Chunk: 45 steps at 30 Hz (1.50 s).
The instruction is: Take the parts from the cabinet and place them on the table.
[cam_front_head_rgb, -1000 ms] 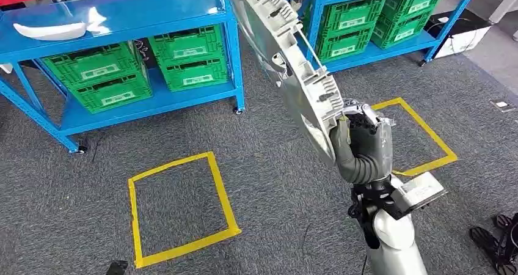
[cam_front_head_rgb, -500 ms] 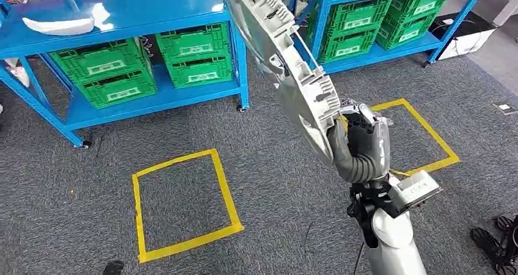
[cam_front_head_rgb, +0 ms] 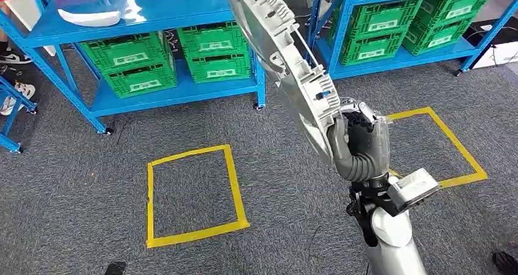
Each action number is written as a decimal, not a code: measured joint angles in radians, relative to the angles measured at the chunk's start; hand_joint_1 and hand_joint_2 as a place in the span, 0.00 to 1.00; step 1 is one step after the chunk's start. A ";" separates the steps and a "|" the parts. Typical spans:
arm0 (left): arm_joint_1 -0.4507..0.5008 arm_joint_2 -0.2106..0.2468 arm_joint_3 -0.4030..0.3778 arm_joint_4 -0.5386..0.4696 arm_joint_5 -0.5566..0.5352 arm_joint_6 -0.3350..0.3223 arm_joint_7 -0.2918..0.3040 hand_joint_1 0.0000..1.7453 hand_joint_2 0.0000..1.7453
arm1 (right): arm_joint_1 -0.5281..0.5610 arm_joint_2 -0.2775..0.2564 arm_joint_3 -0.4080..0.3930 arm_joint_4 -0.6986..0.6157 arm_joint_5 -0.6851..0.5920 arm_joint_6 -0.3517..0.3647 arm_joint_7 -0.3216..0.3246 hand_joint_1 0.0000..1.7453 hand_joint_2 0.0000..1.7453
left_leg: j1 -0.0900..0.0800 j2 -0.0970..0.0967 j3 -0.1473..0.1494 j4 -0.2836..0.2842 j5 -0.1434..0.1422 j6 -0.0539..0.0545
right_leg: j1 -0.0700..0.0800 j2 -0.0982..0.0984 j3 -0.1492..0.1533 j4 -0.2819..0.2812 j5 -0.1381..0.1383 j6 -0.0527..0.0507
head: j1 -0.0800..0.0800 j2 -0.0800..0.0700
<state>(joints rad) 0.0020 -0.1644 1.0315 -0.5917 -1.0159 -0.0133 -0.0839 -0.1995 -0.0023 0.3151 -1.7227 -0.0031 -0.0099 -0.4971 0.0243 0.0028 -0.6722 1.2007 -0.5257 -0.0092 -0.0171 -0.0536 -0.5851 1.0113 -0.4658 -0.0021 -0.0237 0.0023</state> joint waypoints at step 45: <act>-0.006 0.004 -0.011 0.017 0.014 0.003 0.002 0.00 1.00 | 0.009 -0.006 0.008 0.003 0.000 0.000 -0.001 1.00 1.00 | -0.021 -0.072 0.083 -0.226 0.103 0.046 | 0.001 0.049 -0.115 0.253 -0.109 0.020 | 0.002 0.000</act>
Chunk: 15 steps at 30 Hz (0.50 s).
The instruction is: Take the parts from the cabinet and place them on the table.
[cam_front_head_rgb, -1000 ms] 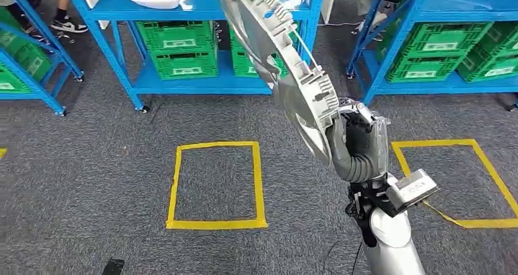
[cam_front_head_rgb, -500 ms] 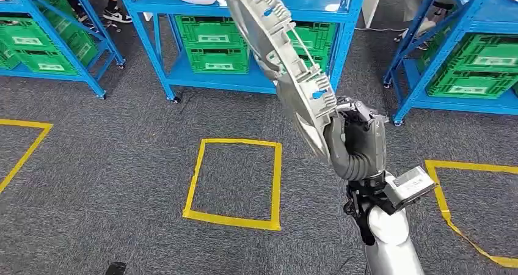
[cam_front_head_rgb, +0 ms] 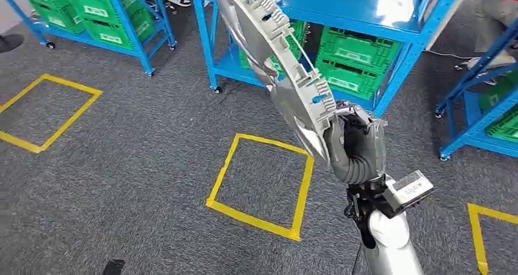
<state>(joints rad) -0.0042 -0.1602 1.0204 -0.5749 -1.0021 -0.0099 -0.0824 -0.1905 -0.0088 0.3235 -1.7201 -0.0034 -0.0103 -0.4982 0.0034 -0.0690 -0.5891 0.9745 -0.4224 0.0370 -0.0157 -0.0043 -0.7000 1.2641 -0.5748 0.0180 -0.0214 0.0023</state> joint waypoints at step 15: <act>0.009 0.003 -0.002 0.005 0.002 -0.001 0.000 0.00 1.00 | -0.001 0.004 -0.003 0.000 0.001 0.000 0.001 1.00 1.00 | 0.011 0.070 -0.184 0.328 -0.116 -0.054 | 0.002 -0.045 0.123 -0.235 0.082 -0.046 | -0.011 0.000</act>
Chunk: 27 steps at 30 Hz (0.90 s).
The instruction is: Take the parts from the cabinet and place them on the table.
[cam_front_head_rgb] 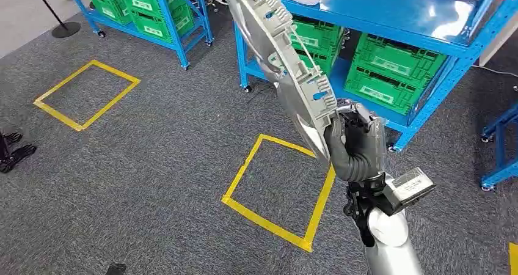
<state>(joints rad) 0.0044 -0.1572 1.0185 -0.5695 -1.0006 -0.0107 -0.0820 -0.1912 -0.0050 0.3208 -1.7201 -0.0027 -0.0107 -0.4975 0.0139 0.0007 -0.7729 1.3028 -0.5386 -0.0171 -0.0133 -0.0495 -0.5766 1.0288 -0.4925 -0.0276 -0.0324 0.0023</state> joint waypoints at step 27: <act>-0.006 0.010 -0.006 0.012 0.004 0.000 -0.006 0.00 1.00 | 0.002 -0.003 0.000 -0.002 0.002 -0.002 -0.003 1.00 1.00 | -0.001 -0.004 0.059 -0.095 0.010 -0.006 | -0.006 0.045 0.000 0.010 -0.001 0.004 | 0.003 0.000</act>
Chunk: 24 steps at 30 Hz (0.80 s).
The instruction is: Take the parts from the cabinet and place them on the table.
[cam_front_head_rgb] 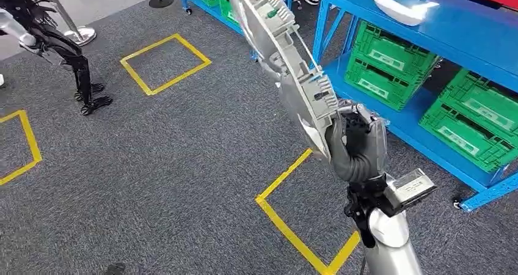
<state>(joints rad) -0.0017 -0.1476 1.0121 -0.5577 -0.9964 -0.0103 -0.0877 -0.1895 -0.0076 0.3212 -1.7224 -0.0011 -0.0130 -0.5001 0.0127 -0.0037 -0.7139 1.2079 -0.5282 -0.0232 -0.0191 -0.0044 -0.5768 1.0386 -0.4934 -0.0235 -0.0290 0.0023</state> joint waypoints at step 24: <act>-0.013 0.005 -0.014 0.007 0.012 0.013 -0.001 0.00 1.00 | 0.001 0.001 -0.006 -0.004 0.014 0.000 0.000 1.00 1.00 | -0.002 -0.132 0.094 -0.187 0.095 0.021 | -0.017 0.065 -0.016 0.013 0.010 0.046 | 0.012 0.000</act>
<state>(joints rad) -0.0148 -0.1427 0.9983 -0.5509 -0.9842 0.0023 -0.0885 -0.1886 -0.0069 0.3151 -1.7266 0.0126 -0.0130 -0.4997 0.0109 -0.1357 -0.6194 1.0210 -0.4336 -0.0020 -0.0363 0.0609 -0.5926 1.0513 -0.4833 0.0224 -0.0172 0.0023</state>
